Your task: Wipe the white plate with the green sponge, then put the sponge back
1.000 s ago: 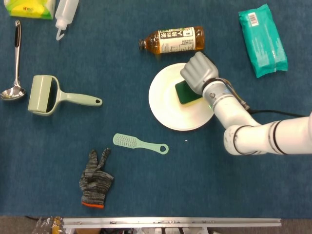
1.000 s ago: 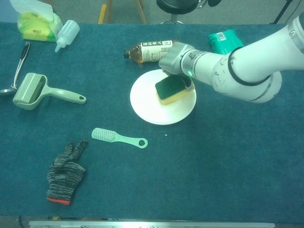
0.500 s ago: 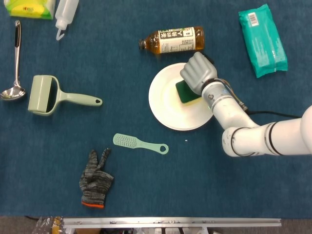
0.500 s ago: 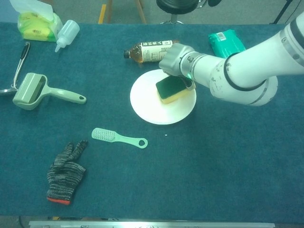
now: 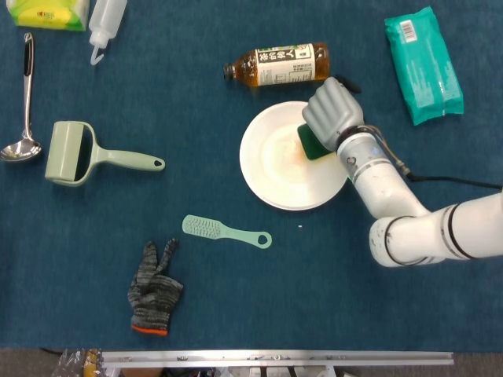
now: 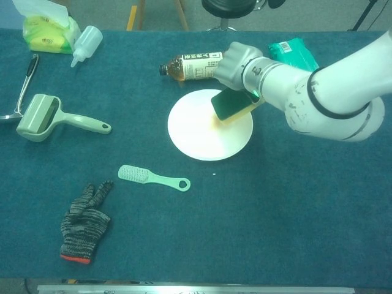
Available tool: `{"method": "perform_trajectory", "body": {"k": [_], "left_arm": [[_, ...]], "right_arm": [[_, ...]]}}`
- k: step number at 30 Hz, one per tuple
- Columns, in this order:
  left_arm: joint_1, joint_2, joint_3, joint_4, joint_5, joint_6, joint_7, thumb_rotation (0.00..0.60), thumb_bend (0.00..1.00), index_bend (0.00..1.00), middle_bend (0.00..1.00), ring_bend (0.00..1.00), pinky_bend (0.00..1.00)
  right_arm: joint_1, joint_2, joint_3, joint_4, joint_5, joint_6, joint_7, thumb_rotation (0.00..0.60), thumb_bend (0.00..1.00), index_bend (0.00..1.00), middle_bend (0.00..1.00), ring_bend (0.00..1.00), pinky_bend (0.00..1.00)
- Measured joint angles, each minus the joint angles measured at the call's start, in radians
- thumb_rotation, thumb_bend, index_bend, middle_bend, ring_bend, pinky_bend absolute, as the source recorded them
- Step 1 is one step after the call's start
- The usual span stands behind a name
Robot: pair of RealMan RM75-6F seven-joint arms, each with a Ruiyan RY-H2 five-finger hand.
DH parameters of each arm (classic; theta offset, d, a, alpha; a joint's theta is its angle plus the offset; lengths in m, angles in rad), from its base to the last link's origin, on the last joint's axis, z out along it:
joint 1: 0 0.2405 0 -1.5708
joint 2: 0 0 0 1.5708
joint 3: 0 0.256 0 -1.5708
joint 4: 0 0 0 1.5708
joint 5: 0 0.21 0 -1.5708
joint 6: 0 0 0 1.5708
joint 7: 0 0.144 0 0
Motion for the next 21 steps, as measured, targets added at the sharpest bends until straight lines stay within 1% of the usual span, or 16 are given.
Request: {"method": "perform_trajectory", "body": {"k": [5,12,16,21], "left_arm": [[0.001,-0.003,0.001,0.001,0.001,0.000,-0.001,0.600,0.23,0.30,0.29,0.18,0.34],[0.005,-0.003,0.001,0.011,-0.005,-0.004,-0.015,0.600,0.23,0.30,0.29,0.18,0.34],[0.009,-0.005,0.001,0.020,-0.007,-0.004,-0.027,0.600,0.23,0.30,0.29,0.18,0.34],[0.011,-0.006,0.000,0.021,-0.006,0.001,-0.030,0.600,0.23,0.30,0.29,0.18,0.34]], "right_arm": [[-0.011,-0.005,0.018,0.011,-0.040,-0.013,0.009,0.600,0.13,0.52,0.61,0.47,0.46],[-0.022,-0.044,0.038,0.069,-0.058,-0.082,0.023,0.600,0.13,0.52,0.61,0.47,0.46],[-0.027,-0.067,0.036,0.100,-0.058,-0.115,0.025,0.600,0.13,0.52,0.61,0.47,0.46],[-0.029,-0.073,0.022,0.108,-0.047,-0.120,0.016,0.600,0.13,0.52,0.61,0.47,0.46]]}}
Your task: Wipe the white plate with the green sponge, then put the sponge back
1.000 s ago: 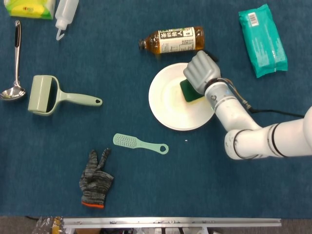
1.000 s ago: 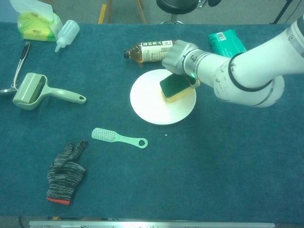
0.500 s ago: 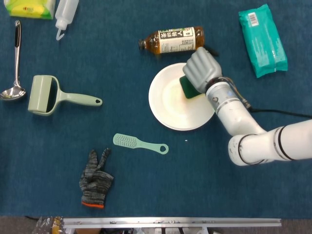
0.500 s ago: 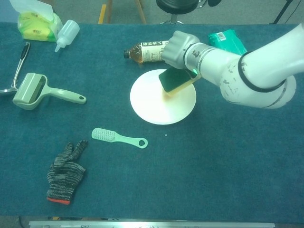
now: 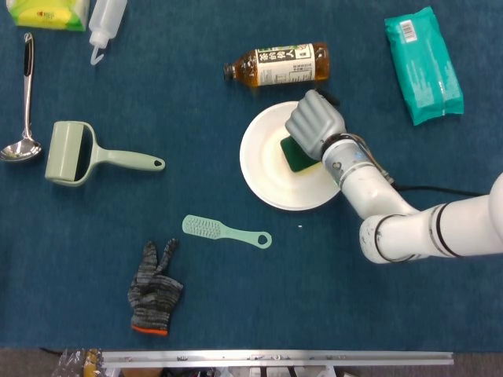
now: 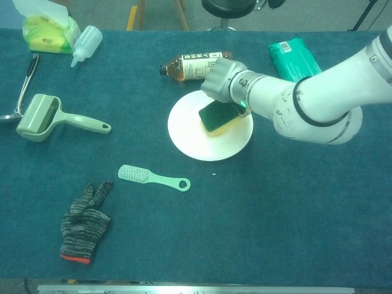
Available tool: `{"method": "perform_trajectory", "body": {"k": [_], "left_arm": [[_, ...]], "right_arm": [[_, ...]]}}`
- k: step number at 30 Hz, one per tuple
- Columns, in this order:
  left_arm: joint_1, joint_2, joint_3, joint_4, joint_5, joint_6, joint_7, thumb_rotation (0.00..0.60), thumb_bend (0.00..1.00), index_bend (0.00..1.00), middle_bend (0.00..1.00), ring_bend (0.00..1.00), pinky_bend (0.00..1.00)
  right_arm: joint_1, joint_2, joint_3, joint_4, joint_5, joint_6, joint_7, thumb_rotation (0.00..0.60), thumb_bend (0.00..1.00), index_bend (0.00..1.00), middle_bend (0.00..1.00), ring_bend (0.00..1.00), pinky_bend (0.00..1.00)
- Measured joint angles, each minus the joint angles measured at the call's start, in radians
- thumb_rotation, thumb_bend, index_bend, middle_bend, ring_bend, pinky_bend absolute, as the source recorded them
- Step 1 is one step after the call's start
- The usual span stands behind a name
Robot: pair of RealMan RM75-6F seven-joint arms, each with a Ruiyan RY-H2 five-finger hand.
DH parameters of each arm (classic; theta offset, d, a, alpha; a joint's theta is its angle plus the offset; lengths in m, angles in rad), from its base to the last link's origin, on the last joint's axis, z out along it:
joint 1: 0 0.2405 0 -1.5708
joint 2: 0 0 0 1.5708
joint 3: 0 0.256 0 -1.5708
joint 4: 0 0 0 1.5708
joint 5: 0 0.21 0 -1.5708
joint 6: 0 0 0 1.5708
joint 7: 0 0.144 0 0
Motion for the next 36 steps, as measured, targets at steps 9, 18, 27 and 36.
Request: {"method": "perform_trajectory", "body": {"k": [9,18,27,36], "left_arm": [[-0.005,-0.004,-0.001,-0.001,0.004,-0.004,0.001,0.600,0.23,0.30,0.29,0.19,0.34],[-0.009,-0.006,-0.002,-0.007,0.004,-0.011,0.011,0.600,0.23,0.30,0.29,0.18,0.34],[-0.008,-0.009,0.000,-0.007,0.005,-0.010,0.011,0.600,0.23,0.30,0.29,0.18,0.34],[-0.001,-0.020,0.002,0.024,-0.002,-0.016,-0.025,0.600,0.23,0.30,0.29,0.18,0.34]], "right_arm": [[-0.002,0.044,-0.033,-0.086,0.032,0.077,-0.035,0.600,0.13,0.52,0.61,0.47,0.46],[-0.016,0.110,-0.048,-0.186,0.042,0.162,-0.055,0.600,0.13,0.52,0.61,0.47,0.46],[-0.027,0.109,-0.004,-0.167,-0.013,0.152,-0.038,0.600,0.13,0.52,0.61,0.47,0.46],[-0.025,0.013,0.017,-0.034,-0.039,0.054,-0.041,0.600,0.13,0.52,0.61,0.48,0.46]]}}
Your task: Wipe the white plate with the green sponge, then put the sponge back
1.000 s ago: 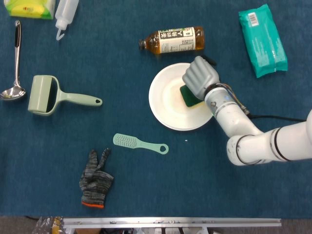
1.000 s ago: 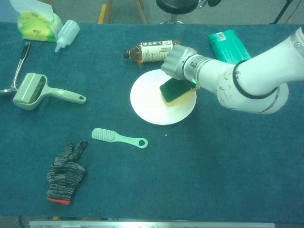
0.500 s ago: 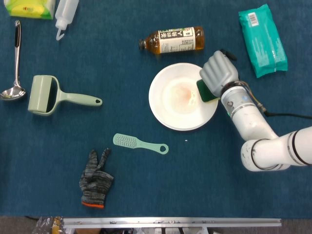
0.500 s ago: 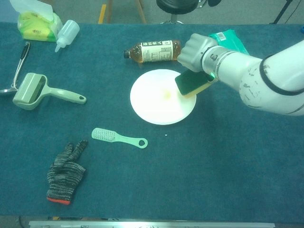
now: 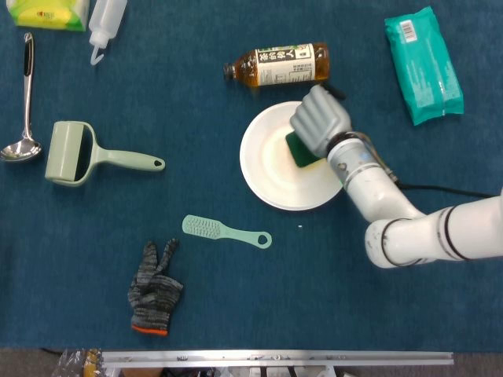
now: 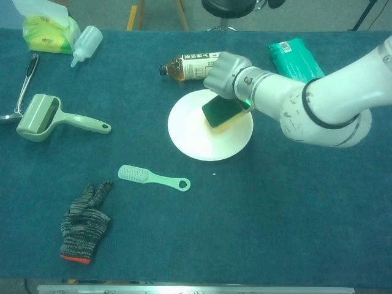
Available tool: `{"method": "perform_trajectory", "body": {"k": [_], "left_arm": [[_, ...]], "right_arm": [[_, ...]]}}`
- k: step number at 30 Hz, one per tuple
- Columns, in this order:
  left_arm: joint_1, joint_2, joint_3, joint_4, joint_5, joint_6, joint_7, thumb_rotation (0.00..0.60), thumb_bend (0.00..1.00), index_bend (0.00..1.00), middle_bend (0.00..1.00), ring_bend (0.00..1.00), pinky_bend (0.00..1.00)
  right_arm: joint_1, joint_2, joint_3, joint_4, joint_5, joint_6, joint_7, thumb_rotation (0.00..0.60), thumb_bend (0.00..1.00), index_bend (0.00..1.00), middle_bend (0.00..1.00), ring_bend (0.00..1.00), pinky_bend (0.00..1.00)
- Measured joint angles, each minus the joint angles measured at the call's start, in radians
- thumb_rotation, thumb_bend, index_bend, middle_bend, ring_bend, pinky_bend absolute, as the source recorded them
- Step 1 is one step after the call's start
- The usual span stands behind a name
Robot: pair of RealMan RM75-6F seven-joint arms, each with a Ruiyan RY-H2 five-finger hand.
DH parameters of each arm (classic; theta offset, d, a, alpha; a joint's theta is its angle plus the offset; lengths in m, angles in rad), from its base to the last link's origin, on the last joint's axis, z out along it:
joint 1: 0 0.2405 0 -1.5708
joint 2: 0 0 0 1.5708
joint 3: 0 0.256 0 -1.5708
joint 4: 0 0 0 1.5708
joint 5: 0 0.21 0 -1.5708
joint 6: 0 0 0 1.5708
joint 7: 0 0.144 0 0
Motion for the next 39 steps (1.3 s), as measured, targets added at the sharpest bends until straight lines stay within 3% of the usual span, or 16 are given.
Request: {"method": "perform_trajectory", "body": {"k": [9,24,32,39], "left_arm": [[0.007,-0.008,0.000,0.023,-0.002,0.001,-0.022,0.600,0.23,0.30,0.29,0.18,0.34],[0.005,-0.008,-0.004,0.014,-0.001,0.000,-0.013,0.600,0.23,0.30,0.29,0.18,0.34],[0.003,-0.011,-0.004,0.016,0.000,-0.002,-0.014,0.600,0.23,0.30,0.29,0.18,0.34],[0.005,-0.010,-0.004,0.016,-0.002,-0.003,-0.017,0.600,0.23,0.30,0.29,0.18,0.34]], "right_arm": [[-0.004,-0.030,-0.020,0.033,0.011,-0.011,-0.018,0.600,0.13,0.52,0.61,0.47,0.46],[-0.013,0.044,-0.063,-0.096,0.051,0.101,-0.079,0.600,0.13,0.52,0.61,0.48,0.46],[-0.019,0.092,-0.021,-0.157,0.003,0.150,-0.059,0.600,0.13,0.52,0.61,0.48,0.46],[-0.026,0.068,0.003,-0.101,-0.026,0.110,-0.043,0.600,0.13,0.52,0.61,0.48,0.46]]}}
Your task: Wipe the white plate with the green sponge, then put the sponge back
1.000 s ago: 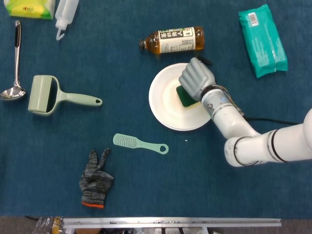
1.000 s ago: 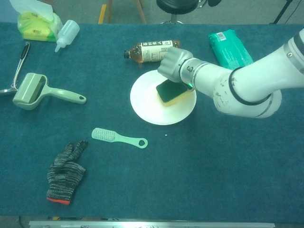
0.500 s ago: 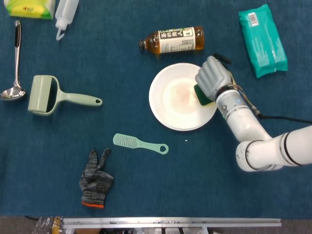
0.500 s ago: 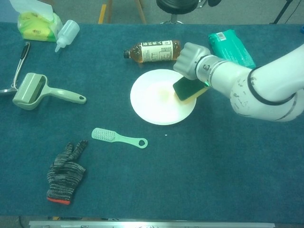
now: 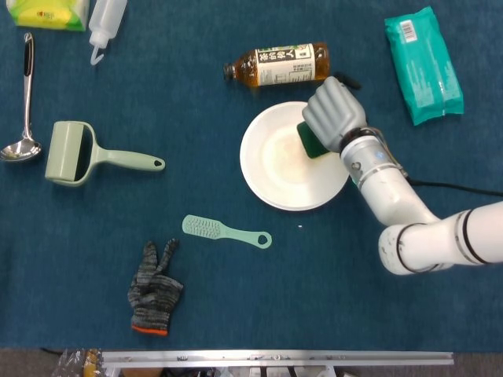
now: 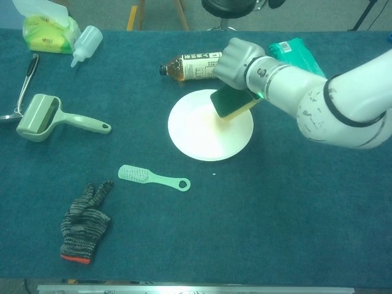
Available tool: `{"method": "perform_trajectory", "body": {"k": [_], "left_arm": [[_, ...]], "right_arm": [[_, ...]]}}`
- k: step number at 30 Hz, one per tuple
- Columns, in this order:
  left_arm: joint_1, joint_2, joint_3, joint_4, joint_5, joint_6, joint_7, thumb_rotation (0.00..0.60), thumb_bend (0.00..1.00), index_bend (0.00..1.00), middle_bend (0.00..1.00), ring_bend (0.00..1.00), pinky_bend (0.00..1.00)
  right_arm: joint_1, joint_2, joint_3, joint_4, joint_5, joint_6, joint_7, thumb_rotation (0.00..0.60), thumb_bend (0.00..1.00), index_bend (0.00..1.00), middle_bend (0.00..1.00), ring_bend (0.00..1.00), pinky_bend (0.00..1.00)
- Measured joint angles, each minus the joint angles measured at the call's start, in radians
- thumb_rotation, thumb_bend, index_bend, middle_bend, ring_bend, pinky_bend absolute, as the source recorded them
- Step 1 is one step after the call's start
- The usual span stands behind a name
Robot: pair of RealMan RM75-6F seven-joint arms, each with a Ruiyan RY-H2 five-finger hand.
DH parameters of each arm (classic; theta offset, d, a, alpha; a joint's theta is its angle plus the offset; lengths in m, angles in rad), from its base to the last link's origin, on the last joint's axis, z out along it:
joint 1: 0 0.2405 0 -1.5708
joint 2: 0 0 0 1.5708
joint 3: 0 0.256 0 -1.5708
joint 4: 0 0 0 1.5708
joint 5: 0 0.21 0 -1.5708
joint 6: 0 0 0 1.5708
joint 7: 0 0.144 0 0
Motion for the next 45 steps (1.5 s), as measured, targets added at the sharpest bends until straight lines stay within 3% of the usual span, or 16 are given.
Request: {"method": "perform_trajectory", "body": {"k": [9,18,30,36,45], "left_arm": [[0.004,0.008,-0.005,-0.001,-0.006,0.005,-0.010,0.600,0.23,0.30,0.29,0.18,0.34],[0.005,0.012,-0.007,-0.007,-0.007,0.005,-0.009,0.600,0.23,0.30,0.29,0.18,0.34],[-0.006,0.015,-0.009,-0.033,-0.004,-0.004,0.019,0.600,0.23,0.30,0.29,0.18,0.34],[-0.008,0.015,-0.009,-0.033,-0.004,-0.007,0.021,0.600,0.23,0.30,0.29,0.18,0.34],[-0.018,0.018,-0.009,-0.052,0.000,-0.012,0.044,0.600,0.23,0.30,0.29,0.18,0.34]], "right_arm": [[0.000,-0.083,0.013,0.127,-0.013,-0.102,0.003,0.600,0.13,0.52,0.61,0.48,0.46],[-0.010,-0.079,-0.023,0.119,-0.008,-0.077,-0.017,0.600,0.13,0.52,0.61,0.48,0.46],[-0.049,0.022,-0.048,0.000,-0.039,-0.003,0.006,0.600,0.13,0.52,0.61,0.48,0.46],[-0.097,0.095,-0.053,-0.114,-0.146,0.048,0.078,0.600,0.13,0.52,0.61,0.48,0.46],[-0.241,0.208,-0.133,-0.272,-0.366,0.191,0.178,0.600,0.13,0.52,0.61,0.48,0.46]]}}
